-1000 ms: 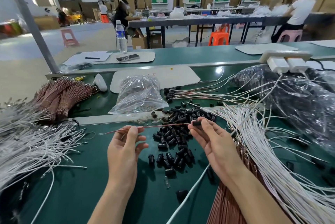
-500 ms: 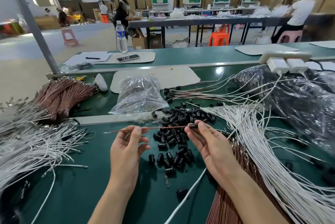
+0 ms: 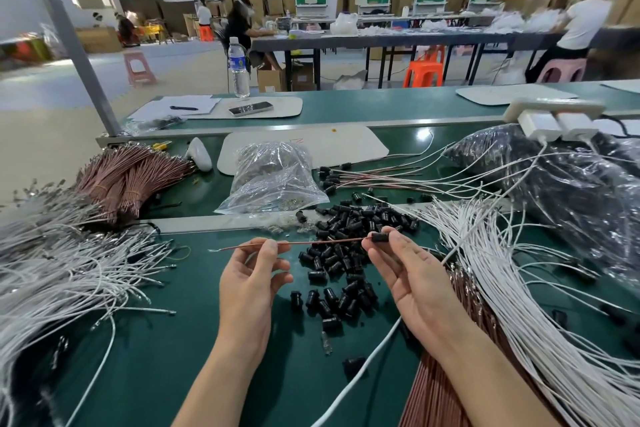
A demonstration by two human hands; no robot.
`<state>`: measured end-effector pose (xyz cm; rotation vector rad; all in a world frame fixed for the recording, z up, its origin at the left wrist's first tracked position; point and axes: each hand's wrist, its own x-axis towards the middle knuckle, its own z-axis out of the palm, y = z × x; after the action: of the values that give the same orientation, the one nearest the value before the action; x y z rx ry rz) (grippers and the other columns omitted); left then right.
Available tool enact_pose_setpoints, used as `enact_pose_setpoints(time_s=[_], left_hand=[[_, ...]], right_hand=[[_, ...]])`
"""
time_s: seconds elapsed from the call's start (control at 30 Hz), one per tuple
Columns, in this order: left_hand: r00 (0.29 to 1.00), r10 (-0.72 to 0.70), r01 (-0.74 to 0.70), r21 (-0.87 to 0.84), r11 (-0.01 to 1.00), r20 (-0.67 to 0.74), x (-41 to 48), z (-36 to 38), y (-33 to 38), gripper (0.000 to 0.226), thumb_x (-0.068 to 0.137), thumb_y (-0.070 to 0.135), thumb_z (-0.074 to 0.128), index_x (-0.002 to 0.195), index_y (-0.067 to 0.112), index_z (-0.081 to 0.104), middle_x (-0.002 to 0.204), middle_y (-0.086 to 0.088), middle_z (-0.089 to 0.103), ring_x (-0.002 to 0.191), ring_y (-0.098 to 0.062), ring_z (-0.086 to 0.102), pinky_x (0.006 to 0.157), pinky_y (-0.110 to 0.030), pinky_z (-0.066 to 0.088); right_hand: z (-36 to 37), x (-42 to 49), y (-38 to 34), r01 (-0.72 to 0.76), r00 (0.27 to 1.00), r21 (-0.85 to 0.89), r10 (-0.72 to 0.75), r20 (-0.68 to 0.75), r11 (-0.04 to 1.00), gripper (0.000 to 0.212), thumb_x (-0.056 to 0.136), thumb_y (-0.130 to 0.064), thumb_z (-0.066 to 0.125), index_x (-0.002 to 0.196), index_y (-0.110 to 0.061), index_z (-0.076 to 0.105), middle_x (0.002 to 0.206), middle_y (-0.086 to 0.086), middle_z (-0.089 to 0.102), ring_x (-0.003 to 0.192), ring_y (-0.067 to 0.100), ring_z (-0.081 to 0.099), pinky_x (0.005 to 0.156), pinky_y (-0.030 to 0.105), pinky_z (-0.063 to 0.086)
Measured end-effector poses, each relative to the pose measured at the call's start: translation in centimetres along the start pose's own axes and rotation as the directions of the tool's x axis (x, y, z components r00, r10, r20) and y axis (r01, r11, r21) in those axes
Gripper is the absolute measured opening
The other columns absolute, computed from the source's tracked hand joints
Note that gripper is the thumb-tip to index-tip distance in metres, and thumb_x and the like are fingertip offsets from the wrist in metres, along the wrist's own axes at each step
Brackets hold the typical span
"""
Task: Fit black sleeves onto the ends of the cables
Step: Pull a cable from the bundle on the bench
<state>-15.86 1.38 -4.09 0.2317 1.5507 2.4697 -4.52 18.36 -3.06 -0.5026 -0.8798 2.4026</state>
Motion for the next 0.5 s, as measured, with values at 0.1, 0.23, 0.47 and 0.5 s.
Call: enact_pose_setpoints(time_s=[0.1, 0.23, 0.47, 0.5], left_hand=[[1.0, 0.0, -0.001, 0.012, 1.0, 0.021, 0.01, -0.05, -0.11, 0.002, 0.099, 0.013, 0.061, 0.097, 0.013, 0.06, 0.09, -0.006, 0.076, 0.065, -0.009, 0.063, 0.057, -0.022, 0.056], [0.998, 0.032, -0.036, 0.071, 0.997, 0.054, -0.14, 0.01, -0.39, 0.003, 0.098, 0.013, 0.062, 0.098, 0.011, 0.06, 0.091, -0.007, 0.076, 0.065, -0.011, 0.063, 0.057, -0.022, 0.055], [0.998, 0.048, -0.051, 0.084, 0.995, 0.032, -0.17, 0.1, -0.5, 0.01, 0.098, 0.017, 0.063, 0.1, 0.007, 0.061, 0.097, -0.01, 0.077, 0.066, -0.011, 0.065, 0.057, -0.023, 0.055], [0.998, 0.044, -0.047, 0.084, 0.995, 0.033, -0.18, 0.12, -0.48, 0.011, 0.097, 0.018, 0.063, 0.099, 0.007, 0.061, 0.097, -0.009, 0.078, 0.066, -0.011, 0.065, 0.057, -0.023, 0.055]], right_hand=[[-0.1, 0.03, -0.01, 0.003, 1.0, 0.0, -0.003, -0.006, 1.0, 0.021, 0.097, -0.007, 0.057, 0.11, 0.004, 0.069, 0.105, 0.024, 0.075, 0.096, 0.03, 0.076, 0.07, 0.024, 0.061], [-0.08, -0.01, 0.02, 0.012, 1.0, -0.027, -0.013, -0.018, 1.0, 0.021, 0.099, -0.007, 0.055, 0.109, 0.004, 0.069, 0.103, 0.023, 0.075, 0.095, 0.028, 0.076, 0.07, 0.024, 0.061], [0.14, -0.27, 0.32, 0.068, 0.998, -0.045, -0.068, -0.01, 0.997, 0.026, 0.091, -0.015, 0.06, 0.108, 0.003, 0.07, 0.104, 0.022, 0.075, 0.097, 0.029, 0.076, 0.073, 0.022, 0.06], [0.13, -0.3, 0.29, 0.07, 0.997, -0.043, -0.071, -0.008, 0.997, 0.027, 0.09, -0.015, 0.061, 0.108, 0.003, 0.07, 0.106, 0.022, 0.075, 0.099, 0.029, 0.075, 0.074, 0.022, 0.06]])
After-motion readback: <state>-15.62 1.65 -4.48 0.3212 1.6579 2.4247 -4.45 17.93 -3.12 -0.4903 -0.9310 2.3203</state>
